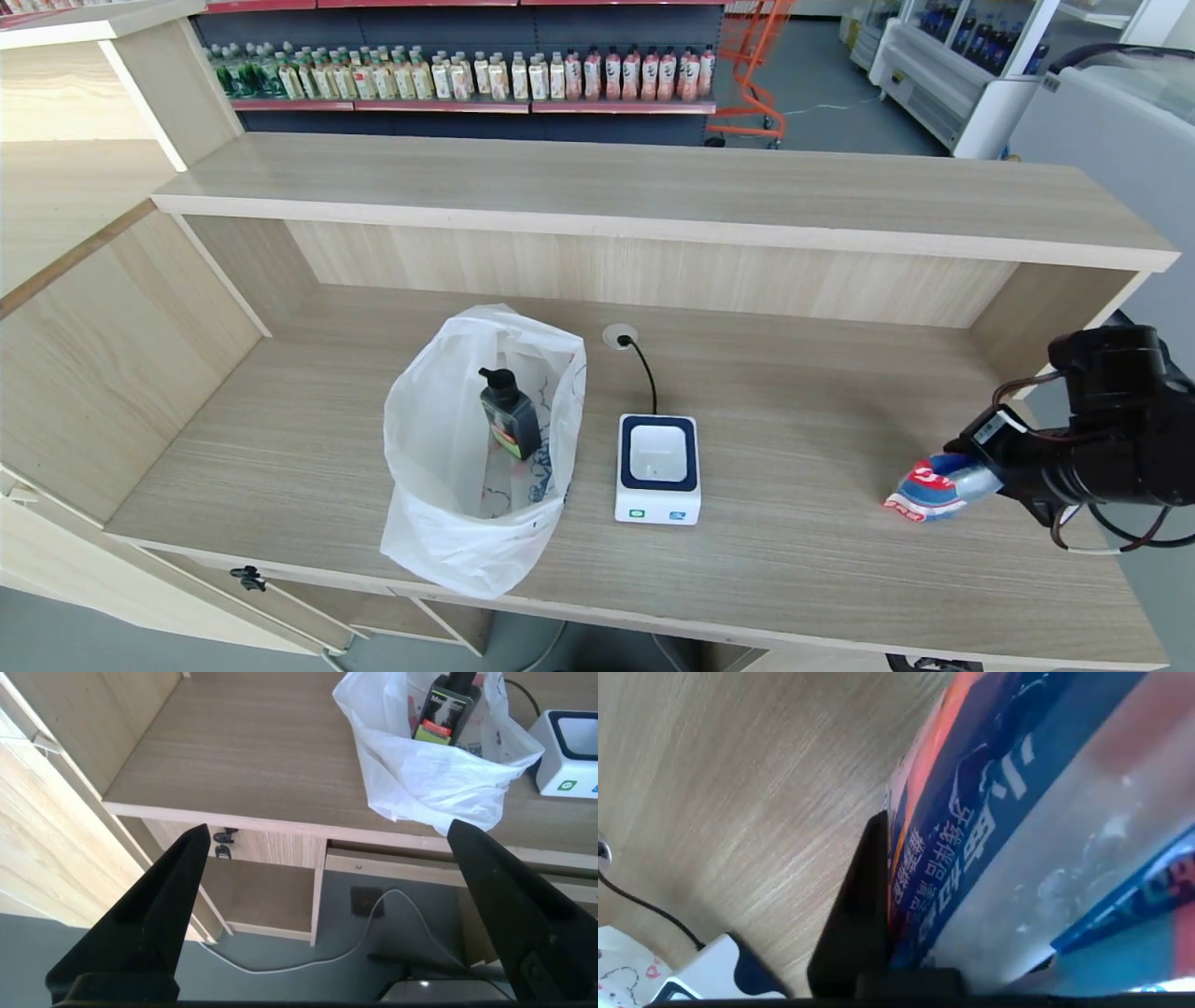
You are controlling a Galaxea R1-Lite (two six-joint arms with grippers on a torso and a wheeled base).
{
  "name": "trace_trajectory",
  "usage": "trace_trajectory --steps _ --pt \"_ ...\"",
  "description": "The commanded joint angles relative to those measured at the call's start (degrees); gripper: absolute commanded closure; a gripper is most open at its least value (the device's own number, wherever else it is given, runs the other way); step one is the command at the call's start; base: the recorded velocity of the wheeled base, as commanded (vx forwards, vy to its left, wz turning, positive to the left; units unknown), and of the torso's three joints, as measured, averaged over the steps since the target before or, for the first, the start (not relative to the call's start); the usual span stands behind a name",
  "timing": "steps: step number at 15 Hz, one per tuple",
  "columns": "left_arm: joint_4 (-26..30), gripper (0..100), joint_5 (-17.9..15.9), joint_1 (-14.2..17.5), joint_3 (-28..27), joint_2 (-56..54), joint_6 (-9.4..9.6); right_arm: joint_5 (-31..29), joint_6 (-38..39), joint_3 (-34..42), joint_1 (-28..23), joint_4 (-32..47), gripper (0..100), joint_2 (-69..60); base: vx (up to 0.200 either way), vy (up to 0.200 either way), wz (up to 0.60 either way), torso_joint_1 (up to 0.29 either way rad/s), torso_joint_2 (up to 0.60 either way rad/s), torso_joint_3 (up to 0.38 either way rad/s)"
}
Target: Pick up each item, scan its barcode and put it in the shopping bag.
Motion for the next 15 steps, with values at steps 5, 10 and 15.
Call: trace_trajectory --steps 5,10,15 --pt "0.0 0 0.01 0.01 0.0 -0.02 0.02 -4.13 -8.1 0.1 1.61 -2.34 100 4.33 0.0 0.0 0.0 0.0 0.0 0.0" --pt "0.0 0 0.01 0.01 0.0 -0.02 0.02 8.35 -13.2 0.71 4.16 -6.82 100 -4.2 0.0 0.0 0.0 0.0 0.0 0.0" --pt "0.0 0 0.01 0.01 0.0 -0.02 0.02 42.63 -41.59 7.48 3.72 -6.47 100 -13.07 0.0 0.0 0.0 0.0 0.0 0.0"
